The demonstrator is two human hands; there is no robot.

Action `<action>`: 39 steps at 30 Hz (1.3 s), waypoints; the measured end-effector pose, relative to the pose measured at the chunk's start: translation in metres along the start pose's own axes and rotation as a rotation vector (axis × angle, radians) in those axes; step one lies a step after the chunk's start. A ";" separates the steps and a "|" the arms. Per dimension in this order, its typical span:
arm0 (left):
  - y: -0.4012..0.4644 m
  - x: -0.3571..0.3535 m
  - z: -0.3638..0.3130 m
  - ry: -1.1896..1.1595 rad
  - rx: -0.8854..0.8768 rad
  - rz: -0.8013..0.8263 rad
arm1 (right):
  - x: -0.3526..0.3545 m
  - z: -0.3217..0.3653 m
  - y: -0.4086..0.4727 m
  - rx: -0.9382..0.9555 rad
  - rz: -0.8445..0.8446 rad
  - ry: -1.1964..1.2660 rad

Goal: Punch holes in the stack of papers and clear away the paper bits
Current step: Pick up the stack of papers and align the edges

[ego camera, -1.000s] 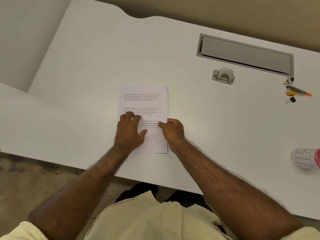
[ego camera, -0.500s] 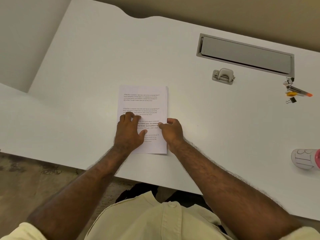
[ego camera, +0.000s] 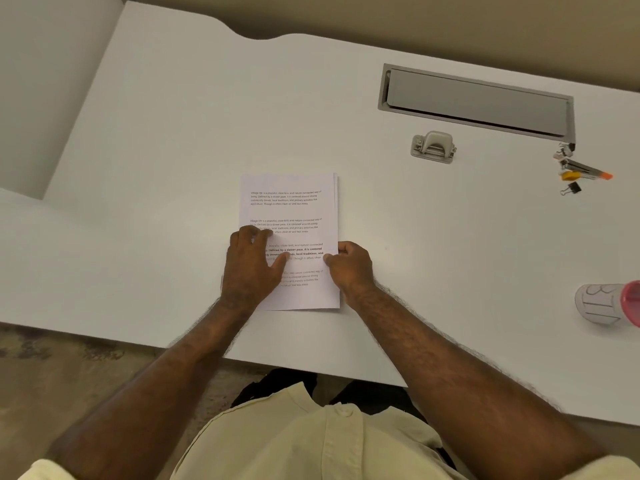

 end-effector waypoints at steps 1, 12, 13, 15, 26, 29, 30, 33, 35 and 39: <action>0.001 0.000 0.000 -0.016 0.015 -0.012 | 0.005 -0.002 0.001 0.000 -0.005 0.002; 0.024 -0.021 -0.020 -0.164 0.189 0.063 | 0.056 -0.031 0.006 -0.068 -0.037 0.242; 0.027 -0.024 -0.024 -0.171 0.194 0.078 | 0.061 -0.034 0.007 -0.075 -0.043 0.256; 0.032 -0.029 -0.033 -0.187 0.215 0.102 | 0.072 -0.038 0.008 -0.090 -0.055 0.288; 0.045 -0.057 -0.069 -0.362 0.352 0.188 | 0.125 -0.051 0.009 -0.110 -0.023 0.497; 0.042 -0.076 -0.074 -0.526 0.439 0.303 | 0.137 -0.054 0.008 -0.106 -0.012 0.514; 0.041 -0.083 -0.076 -0.604 0.465 0.358 | 0.141 -0.055 0.008 -0.107 -0.009 0.519; 0.034 -0.104 -0.086 -0.795 0.511 0.526 | 0.150 -0.059 0.008 -0.107 -0.005 0.534; 0.028 -0.114 -0.093 -0.878 0.514 0.615 | 0.155 -0.063 0.008 -0.104 -0.003 0.542; 0.020 -0.127 -0.098 -0.955 0.524 0.702 | 0.162 -0.069 0.007 -0.106 -0.004 0.547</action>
Point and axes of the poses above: each hand's wrist, its own y-axis towards the middle knuckle, its own x-axis out of the back of the hand, z = x × y, the point moved 9 cm from there along y, towards the middle knuckle, and after that the axes turned 12 degrees about x, right-handed, at the moved point
